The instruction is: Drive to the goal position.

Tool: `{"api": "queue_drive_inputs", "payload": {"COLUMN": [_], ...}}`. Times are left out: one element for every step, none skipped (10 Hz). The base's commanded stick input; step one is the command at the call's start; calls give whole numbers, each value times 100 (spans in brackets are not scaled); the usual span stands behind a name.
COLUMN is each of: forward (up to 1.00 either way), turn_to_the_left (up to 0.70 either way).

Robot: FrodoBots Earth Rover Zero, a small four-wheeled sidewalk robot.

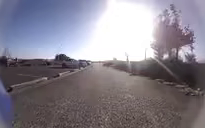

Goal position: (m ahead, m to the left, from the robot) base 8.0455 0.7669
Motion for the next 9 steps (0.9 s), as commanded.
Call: {"api": "queue_drive_inputs", "payload": {"forward": [70, 70, 70, 70, 70, 70, 70, 70, 70], "turn_to_the_left": [0, 0, 0, 0, 0, 0, 0, 0, 0]}}
